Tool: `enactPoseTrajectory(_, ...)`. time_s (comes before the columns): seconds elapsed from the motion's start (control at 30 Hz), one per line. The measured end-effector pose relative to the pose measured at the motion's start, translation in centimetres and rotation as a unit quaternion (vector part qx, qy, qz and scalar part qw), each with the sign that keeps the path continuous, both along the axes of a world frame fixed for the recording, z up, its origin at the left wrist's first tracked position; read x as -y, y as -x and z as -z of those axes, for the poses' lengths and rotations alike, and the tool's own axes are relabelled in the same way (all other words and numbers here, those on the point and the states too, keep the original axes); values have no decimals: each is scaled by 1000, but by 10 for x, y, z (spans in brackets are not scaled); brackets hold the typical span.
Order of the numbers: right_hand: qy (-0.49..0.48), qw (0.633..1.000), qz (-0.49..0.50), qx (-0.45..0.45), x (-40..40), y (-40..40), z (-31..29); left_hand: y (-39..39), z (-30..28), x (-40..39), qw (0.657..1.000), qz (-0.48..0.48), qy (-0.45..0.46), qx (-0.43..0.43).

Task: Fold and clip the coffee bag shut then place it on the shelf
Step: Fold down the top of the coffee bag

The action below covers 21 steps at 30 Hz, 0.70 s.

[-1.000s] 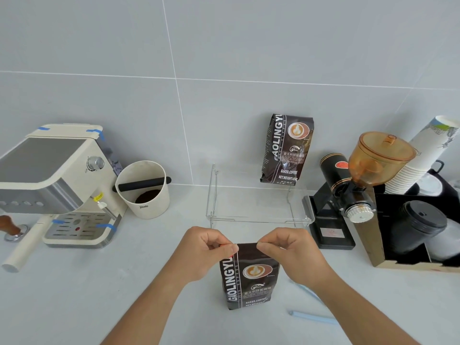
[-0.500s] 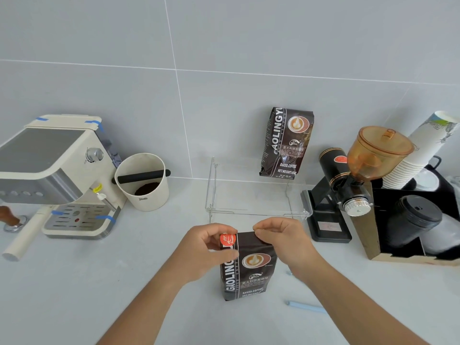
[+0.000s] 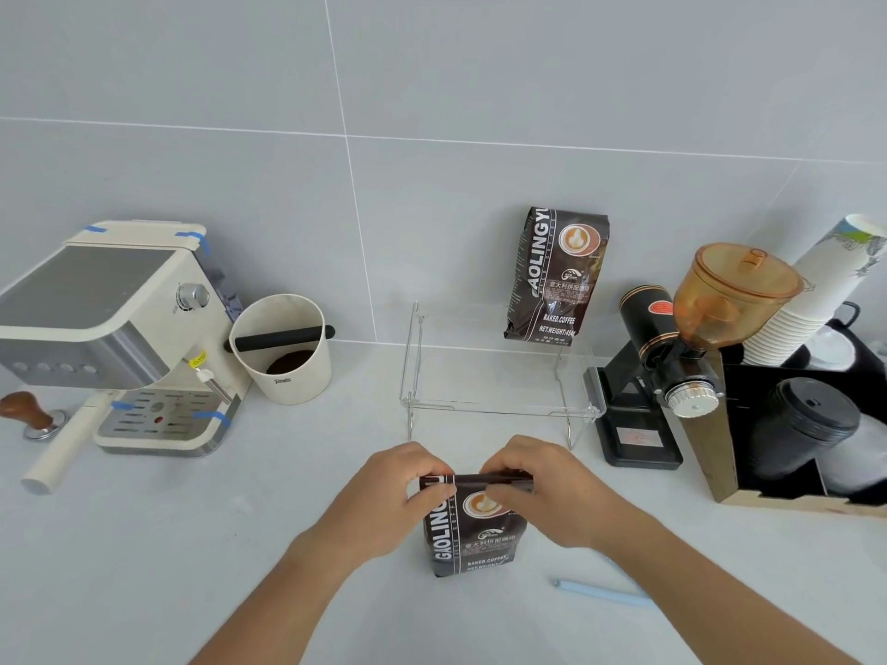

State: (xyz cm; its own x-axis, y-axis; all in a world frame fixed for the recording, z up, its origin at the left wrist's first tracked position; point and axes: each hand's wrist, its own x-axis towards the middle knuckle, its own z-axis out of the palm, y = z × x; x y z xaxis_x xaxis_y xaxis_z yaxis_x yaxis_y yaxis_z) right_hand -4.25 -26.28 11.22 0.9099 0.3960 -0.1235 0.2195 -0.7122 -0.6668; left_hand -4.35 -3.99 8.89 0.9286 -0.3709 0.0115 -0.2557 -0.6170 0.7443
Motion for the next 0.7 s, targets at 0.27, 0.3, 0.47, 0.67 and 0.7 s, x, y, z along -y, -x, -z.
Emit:
enactPoseTrajectory(0.27, -41, 997, -13, 58, 5, 3, 6, 4, -12, 26, 986, 68, -122, 92)
enactPoseTrajectory(0.3, -49, 997, 0, 54, 7, 3, 6, 4, -12, 29, 984, 69, -134, 100)
enactPoseTrajectory(0.47, -5, 995, -73, 73, 12, 1, 3, -2, -16, 26, 987, 94, -123, 44)
enactPoseTrajectory(0.67, -30, 995, -26, 95, 20, -3, 5, -10, -19, 15, 991, 88, -97, 23)
enactPoseTrajectory(0.7, -37, 994, -16, 97, 22, -4, 6, -11, -18, 12, 994, 69, -86, 18)
